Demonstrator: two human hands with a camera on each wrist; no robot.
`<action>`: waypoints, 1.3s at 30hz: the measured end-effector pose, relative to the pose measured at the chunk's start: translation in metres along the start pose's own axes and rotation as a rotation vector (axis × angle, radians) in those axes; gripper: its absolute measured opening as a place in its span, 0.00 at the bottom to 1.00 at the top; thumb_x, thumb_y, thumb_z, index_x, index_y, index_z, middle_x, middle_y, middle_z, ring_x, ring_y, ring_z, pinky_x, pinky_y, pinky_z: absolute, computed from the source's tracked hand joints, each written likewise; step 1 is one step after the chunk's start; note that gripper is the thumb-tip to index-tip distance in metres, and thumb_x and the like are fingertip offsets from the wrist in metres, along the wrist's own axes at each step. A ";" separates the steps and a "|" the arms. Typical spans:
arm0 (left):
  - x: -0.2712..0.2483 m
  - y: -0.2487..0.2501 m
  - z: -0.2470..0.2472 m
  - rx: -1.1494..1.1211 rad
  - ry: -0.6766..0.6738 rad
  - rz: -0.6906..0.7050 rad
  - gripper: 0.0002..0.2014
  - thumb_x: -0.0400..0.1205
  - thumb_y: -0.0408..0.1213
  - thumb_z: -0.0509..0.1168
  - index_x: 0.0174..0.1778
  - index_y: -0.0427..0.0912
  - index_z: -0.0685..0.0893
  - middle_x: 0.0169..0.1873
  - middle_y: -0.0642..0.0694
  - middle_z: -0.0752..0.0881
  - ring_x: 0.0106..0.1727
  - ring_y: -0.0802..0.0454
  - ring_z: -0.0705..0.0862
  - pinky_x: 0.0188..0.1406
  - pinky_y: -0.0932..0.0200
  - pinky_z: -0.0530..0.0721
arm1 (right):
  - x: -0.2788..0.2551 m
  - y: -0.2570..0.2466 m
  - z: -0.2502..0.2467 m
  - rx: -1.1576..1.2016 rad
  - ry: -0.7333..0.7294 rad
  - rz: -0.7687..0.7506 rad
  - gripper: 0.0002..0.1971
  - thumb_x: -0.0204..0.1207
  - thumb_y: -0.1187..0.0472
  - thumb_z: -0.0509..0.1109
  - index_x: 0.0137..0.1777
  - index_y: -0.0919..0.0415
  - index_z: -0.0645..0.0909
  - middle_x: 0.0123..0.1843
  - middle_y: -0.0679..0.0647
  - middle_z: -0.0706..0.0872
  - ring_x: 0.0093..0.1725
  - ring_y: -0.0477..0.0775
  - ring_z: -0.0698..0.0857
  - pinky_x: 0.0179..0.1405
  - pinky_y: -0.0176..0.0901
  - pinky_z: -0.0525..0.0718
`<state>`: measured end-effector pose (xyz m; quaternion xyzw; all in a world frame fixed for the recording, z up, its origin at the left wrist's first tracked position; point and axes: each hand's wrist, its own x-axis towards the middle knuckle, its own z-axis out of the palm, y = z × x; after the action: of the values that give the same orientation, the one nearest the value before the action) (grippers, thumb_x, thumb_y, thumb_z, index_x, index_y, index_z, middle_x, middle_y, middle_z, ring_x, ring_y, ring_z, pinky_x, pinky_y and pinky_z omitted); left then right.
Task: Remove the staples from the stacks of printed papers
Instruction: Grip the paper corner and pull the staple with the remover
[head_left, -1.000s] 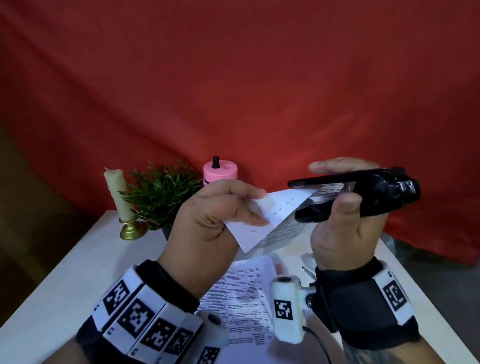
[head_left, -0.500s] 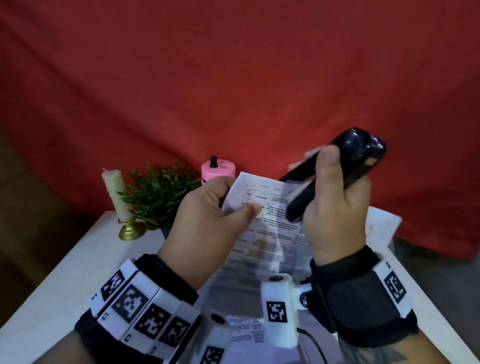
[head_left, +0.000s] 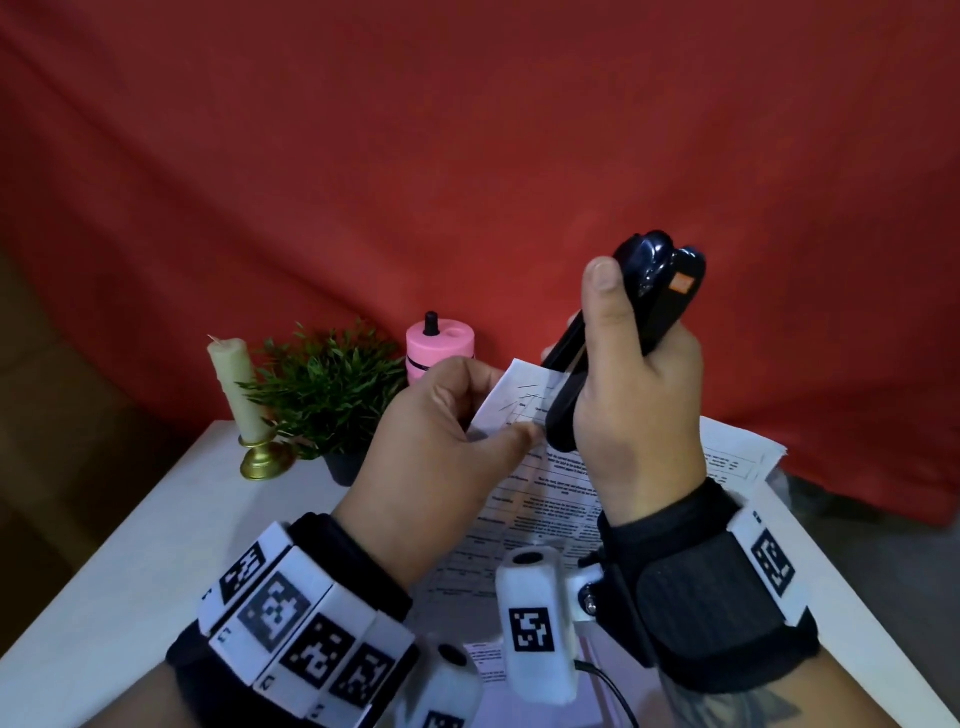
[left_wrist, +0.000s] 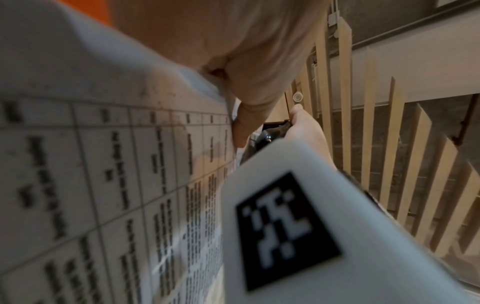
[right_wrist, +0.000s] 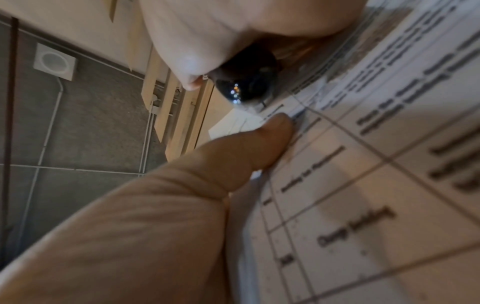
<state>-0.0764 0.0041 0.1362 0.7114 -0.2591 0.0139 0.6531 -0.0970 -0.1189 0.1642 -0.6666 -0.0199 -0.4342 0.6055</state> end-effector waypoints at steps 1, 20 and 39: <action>0.000 0.000 0.000 -0.003 -0.001 0.002 0.09 0.75 0.28 0.74 0.49 0.41 0.84 0.41 0.48 0.93 0.41 0.43 0.91 0.45 0.38 0.90 | 0.000 0.000 0.000 -0.002 0.002 -0.008 0.27 0.70 0.34 0.64 0.29 0.59 0.72 0.25 0.52 0.75 0.28 0.52 0.78 0.29 0.50 0.76; 0.006 -0.019 -0.002 -0.064 -0.053 0.117 0.10 0.79 0.25 0.69 0.51 0.44 0.85 0.45 0.43 0.91 0.48 0.37 0.88 0.51 0.36 0.86 | 0.012 0.018 -0.005 0.167 0.043 0.138 0.21 0.68 0.35 0.69 0.27 0.51 0.82 0.25 0.48 0.83 0.30 0.51 0.84 0.35 0.51 0.82; 0.006 -0.028 -0.013 0.351 0.157 0.647 0.19 0.62 0.06 0.71 0.31 0.37 0.89 0.46 0.49 0.80 0.51 0.55 0.82 0.50 0.69 0.78 | 0.000 0.018 -0.019 0.299 0.165 -0.105 0.23 0.72 0.33 0.68 0.44 0.55 0.80 0.33 0.48 0.88 0.32 0.50 0.87 0.31 0.45 0.85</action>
<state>-0.0562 0.0144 0.1145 0.6905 -0.4135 0.3182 0.5009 -0.0981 -0.1390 0.1479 -0.5295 -0.0693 -0.5105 0.6739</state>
